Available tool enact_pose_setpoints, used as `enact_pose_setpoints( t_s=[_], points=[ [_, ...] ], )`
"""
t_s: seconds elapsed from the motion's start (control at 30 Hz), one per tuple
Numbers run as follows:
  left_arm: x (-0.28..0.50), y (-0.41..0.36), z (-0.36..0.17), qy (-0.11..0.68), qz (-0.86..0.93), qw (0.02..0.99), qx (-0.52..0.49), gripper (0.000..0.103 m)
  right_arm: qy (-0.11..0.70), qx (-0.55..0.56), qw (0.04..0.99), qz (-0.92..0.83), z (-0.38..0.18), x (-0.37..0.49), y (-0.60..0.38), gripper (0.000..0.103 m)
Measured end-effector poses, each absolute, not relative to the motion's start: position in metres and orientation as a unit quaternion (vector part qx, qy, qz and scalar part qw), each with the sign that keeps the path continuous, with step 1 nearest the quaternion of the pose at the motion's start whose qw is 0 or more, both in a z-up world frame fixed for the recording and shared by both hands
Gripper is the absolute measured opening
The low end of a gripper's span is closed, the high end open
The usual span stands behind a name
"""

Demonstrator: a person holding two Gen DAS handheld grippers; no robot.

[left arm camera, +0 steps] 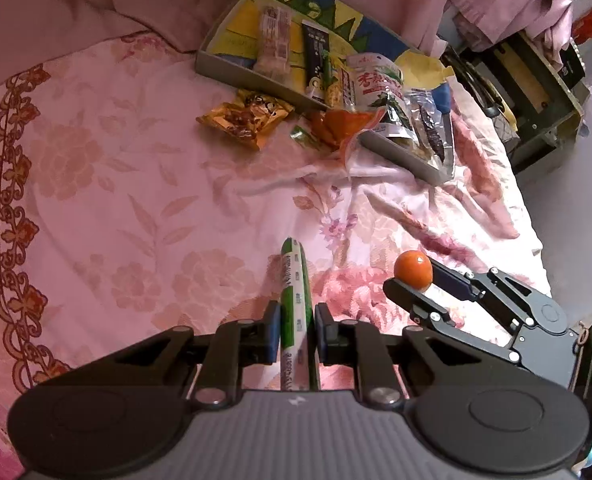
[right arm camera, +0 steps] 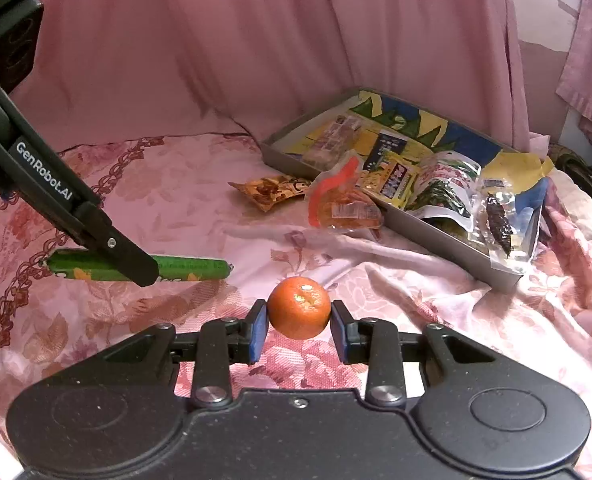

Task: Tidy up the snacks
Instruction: 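Carry the green stick and mandarin orange over the tray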

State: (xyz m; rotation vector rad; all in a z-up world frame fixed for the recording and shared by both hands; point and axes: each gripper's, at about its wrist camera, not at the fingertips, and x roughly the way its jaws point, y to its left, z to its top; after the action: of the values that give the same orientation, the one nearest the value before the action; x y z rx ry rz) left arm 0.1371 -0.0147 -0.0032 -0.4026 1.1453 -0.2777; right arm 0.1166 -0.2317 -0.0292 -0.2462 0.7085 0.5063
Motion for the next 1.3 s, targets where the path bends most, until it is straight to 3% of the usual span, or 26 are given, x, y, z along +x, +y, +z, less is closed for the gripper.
enact_pose_setpoints(
  t_s=[0.4,0.7,1.3],
  points=[
    [0.159,-0.024,0.045,0.426,-0.148,0.883,-0.131,0.019,0.309,-0.108,0.918,0.223,-0.010,0.143,-0.237,0.035],
    [0.235,-0.051,0.068,0.329,-0.135,0.924,-0.141,0.019,0.285,-0.080,0.938,0.180,-0.005,0.207,-0.239,0.035],
    [0.345,-0.069,-0.008,0.325,-0.115,0.930,-0.129,0.019,0.306,-0.042,0.941,0.135,-0.054,0.312,-0.233,0.035]
  ],
)
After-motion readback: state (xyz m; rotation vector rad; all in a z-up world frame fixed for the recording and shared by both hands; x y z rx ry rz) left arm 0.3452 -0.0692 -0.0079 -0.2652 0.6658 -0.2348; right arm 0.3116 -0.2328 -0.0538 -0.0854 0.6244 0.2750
